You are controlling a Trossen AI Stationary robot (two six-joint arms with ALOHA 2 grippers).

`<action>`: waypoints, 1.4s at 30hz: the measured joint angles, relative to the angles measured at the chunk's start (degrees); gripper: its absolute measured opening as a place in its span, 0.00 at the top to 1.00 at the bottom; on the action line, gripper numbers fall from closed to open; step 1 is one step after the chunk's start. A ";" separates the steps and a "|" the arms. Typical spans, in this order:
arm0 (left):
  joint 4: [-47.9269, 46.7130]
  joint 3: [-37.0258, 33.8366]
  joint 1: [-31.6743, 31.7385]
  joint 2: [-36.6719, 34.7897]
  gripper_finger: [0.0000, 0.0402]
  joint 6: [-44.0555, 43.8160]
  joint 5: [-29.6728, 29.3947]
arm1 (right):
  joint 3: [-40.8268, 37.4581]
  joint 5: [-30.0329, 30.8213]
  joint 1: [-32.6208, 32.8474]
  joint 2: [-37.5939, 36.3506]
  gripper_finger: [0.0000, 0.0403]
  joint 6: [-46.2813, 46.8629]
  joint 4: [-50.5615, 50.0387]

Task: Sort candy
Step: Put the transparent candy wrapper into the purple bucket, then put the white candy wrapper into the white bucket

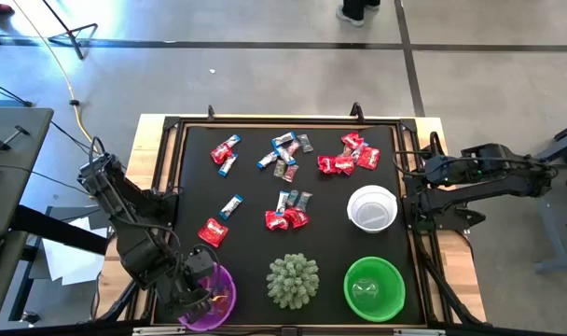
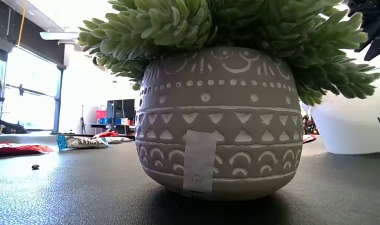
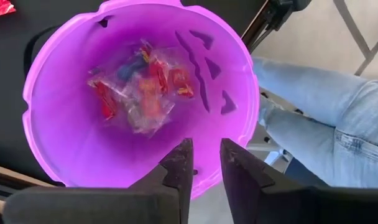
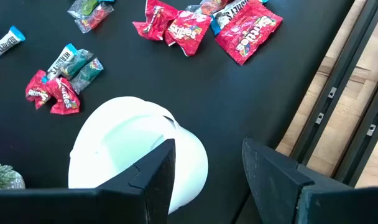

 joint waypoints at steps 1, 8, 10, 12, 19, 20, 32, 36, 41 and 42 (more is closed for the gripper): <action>0.06 0.00 0.01 -0.01 0.82 -0.01 0.00 | -0.01 0.00 0.00 -0.01 0.55 -0.01 -0.01; 0.02 0.00 1.71 -0.08 0.81 3.43 0.76 | 0.00 0.03 0.00 -0.01 0.55 0.02 0.01; 0.02 0.00 2.51 -0.25 0.81 5.56 2.37 | -0.01 0.03 0.00 -0.02 0.55 -0.04 0.01; -0.05 0.00 3.37 -0.23 0.81 7.63 3.36 | -0.01 0.04 0.00 -0.01 0.55 -0.04 0.01; -2.46 0.00 7.88 -0.77 0.81 16.13 3.49 | -0.01 0.02 0.00 0.00 0.55 0.24 0.01; -3.18 0.00 8.74 -1.15 0.81 17.95 3.76 | -0.01 -0.01 0.00 -0.01 0.55 0.24 0.02; -11.70 0.00 21.39 -4.21 0.81 39.28 0.44 | 0.00 -0.23 0.00 -0.02 0.55 0.28 0.03; -12.10 0.00 25.04 -4.18 0.81 43.65 -5.54 | -0.01 0.91 0.00 0.00 0.55 1.25 0.05; -11.93 0.00 28.92 -4.18 0.81 44.59 -11.01 | -0.01 0.90 0.00 -0.02 0.55 3.03 0.05; -11.94 0.00 29.71 -4.18 0.81 45.05 -11.14 | -0.01 0.92 0.00 0.00 0.55 2.94 0.05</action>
